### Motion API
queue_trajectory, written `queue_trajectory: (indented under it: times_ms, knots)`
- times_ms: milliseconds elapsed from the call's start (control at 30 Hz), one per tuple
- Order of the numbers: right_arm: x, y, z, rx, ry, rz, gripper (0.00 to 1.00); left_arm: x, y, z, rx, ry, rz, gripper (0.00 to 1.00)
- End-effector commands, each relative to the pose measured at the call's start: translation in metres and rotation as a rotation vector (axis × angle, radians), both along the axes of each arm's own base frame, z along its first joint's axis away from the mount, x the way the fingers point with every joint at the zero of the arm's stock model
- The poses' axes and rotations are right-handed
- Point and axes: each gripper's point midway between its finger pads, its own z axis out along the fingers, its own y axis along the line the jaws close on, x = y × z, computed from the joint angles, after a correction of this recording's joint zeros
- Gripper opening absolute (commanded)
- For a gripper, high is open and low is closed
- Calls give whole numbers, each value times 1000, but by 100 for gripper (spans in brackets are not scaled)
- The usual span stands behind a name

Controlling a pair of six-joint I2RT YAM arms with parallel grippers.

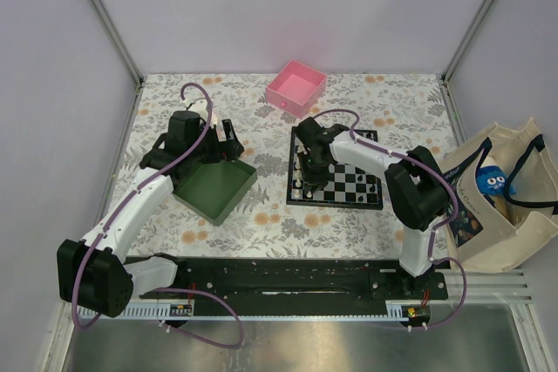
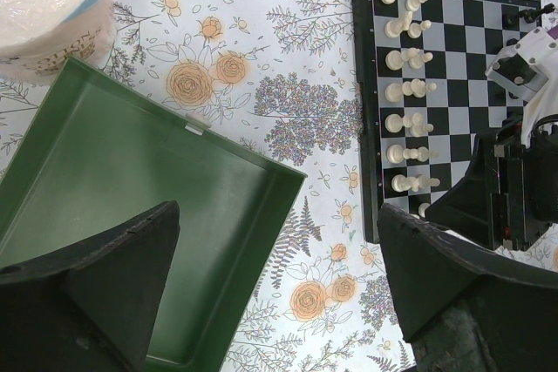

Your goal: Set up the chess pieces on the board

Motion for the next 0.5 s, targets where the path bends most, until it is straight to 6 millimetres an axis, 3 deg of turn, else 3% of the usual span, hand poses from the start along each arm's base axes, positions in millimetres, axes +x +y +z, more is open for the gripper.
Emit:
queue_trajectory:
  times_ms: [0,200,467]
  knots:
    - [2,6,25,26,-47,31,33,5,-5,9,-23,-41,-10,99]
    - [20,-5,55,-6,-164,23,33,5,-3,11,-15,-45,-3,99]
    - [61,-12,58,-22,-203,-54,34,3,-2,12,-13,-51,0,99]
